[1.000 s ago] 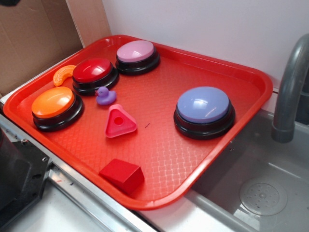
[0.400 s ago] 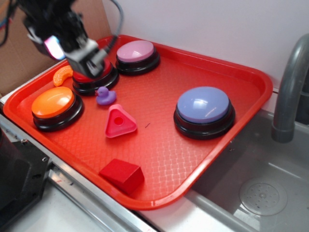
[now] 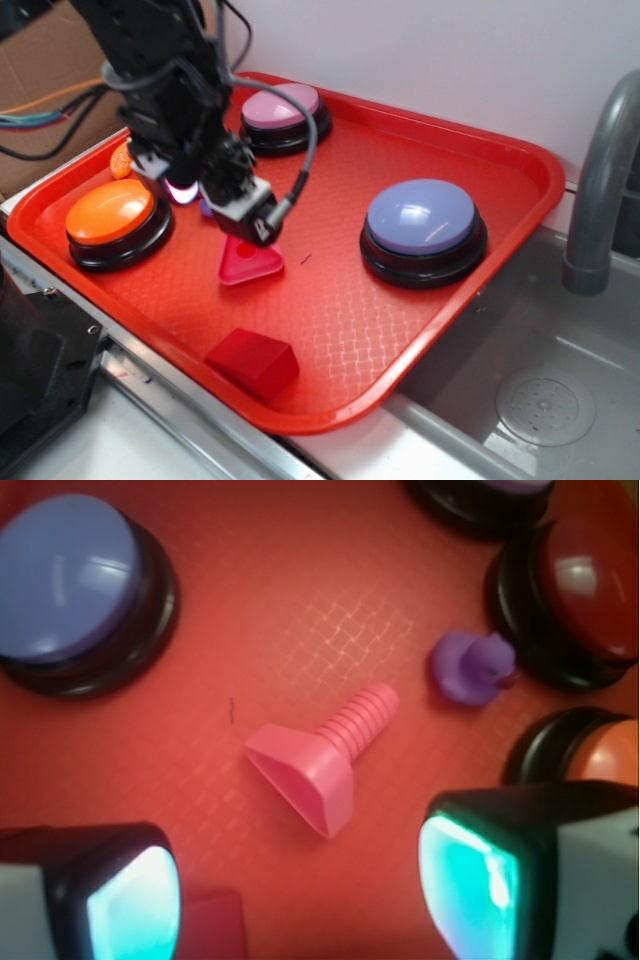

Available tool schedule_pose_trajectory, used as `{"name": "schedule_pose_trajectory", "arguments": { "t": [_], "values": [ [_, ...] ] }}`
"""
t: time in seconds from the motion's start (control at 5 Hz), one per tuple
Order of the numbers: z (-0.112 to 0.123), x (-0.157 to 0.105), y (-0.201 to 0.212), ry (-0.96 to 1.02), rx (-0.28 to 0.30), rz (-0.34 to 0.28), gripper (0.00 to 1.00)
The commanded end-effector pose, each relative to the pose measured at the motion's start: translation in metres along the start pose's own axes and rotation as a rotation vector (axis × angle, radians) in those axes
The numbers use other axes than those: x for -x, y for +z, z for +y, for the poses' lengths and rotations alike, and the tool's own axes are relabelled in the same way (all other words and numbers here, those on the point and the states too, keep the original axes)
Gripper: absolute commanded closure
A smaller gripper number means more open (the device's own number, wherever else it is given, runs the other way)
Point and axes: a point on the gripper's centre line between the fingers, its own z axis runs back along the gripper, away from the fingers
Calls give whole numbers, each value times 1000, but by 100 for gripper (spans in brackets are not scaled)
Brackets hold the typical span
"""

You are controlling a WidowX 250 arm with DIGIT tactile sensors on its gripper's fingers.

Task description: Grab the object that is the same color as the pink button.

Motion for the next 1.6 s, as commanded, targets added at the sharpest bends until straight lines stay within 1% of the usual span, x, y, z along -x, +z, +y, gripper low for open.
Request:
{"name": "schedule_pose_trajectory", "arguments": {
  "t": [0.0,0.2,0.4,0.8,1.0,1.2,1.4],
  "values": [
    [8,-10,-32,66,8,3,0],
    [9,-12,-41,53,47,14,0],
    [7,-13,-43,53,44,11,100],
    [8,-12,-40,63,45,4,100],
    [6,-15,-33,67,34,5,100],
    [3,-22,-19,81,52,36,100],
    [5,-34,15,79,28,39,100]
  ]
}}
